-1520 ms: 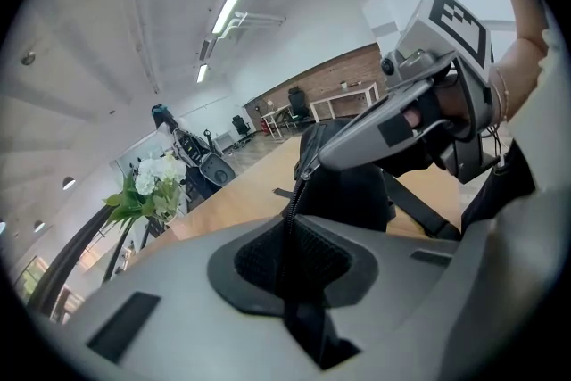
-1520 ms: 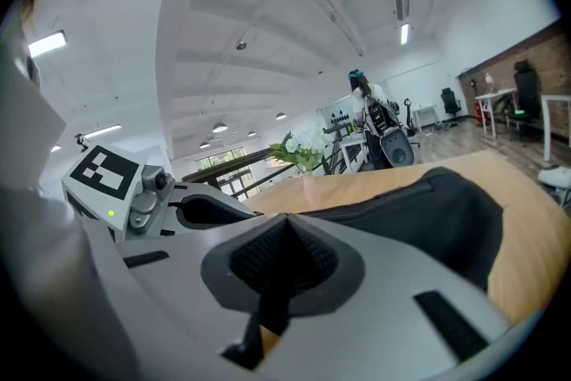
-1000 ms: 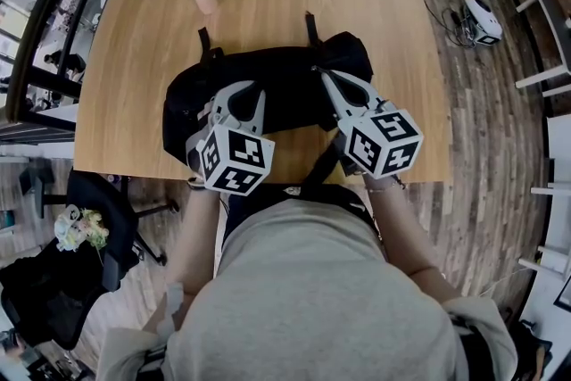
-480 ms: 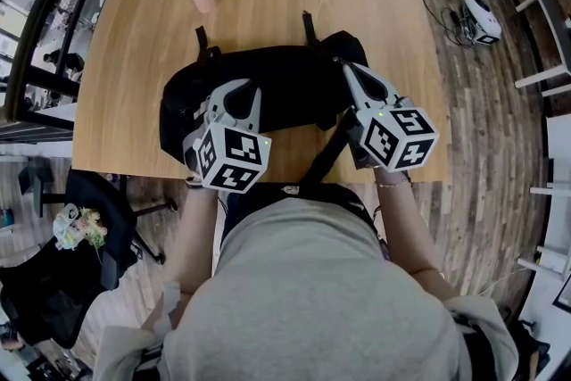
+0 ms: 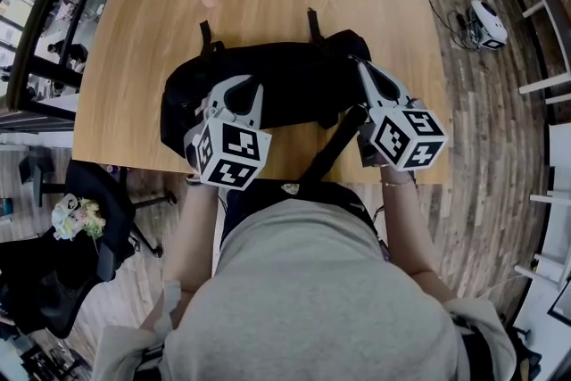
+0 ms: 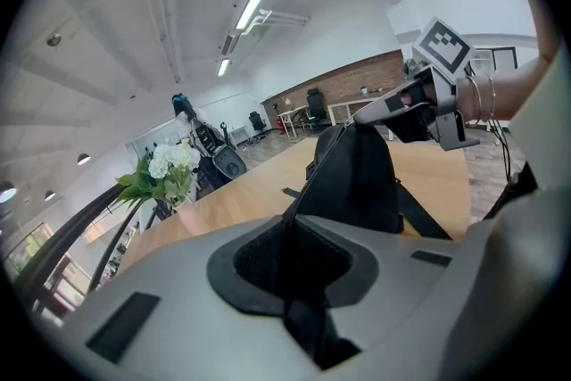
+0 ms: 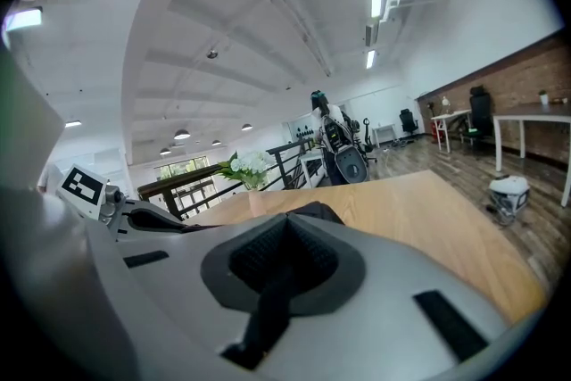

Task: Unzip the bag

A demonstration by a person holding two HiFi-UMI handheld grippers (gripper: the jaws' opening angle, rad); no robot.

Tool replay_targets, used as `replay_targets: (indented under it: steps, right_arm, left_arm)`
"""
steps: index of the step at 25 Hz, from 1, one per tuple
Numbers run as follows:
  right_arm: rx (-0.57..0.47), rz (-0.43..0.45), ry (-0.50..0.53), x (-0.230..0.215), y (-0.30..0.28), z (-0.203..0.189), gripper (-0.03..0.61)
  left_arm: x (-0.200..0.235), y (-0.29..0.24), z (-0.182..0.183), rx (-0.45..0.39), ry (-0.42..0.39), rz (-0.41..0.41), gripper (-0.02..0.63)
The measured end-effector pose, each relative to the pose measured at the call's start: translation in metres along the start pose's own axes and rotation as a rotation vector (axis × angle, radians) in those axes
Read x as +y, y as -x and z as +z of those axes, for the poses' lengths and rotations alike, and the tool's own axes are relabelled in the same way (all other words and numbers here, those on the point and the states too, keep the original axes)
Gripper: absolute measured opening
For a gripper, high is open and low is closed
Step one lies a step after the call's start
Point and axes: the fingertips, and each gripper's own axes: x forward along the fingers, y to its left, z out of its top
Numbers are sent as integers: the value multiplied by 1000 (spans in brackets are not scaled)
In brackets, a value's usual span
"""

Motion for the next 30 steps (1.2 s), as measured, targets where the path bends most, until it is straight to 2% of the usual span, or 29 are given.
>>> replay_targets:
  steps: [5,9,11,14,18,20,25,30]
  right_arm:
    - [-5,20,15,2,0,2,12]
    - [-6,32,25,5,0,2,12]
    - [-10,34,19,7,1,2,12]
    - [-24,21,21,7,5,3,25]
    - [-53,10,37,10,11,8,79]
    - [-81,12,47,16,13,12,80]
    - [-85,63,72,47,12,10,89]
    - [-37,177,104,97,6,1,94]
  left_arm:
    - [-2,0,0,25,21,14,51]
    - [-5,4,-1,25,79,26,53]
    - [-4,7,-2,22,120,36,73]
    - [-2,13,-2,9,173,51,169]
    - [0,21,3,-15,243,46,172]
    - [2,24,6,-37,300,43,172]
    - [1,34,6,-56,367,7,170]
    - [-5,46,9,-93,406,-47,170]
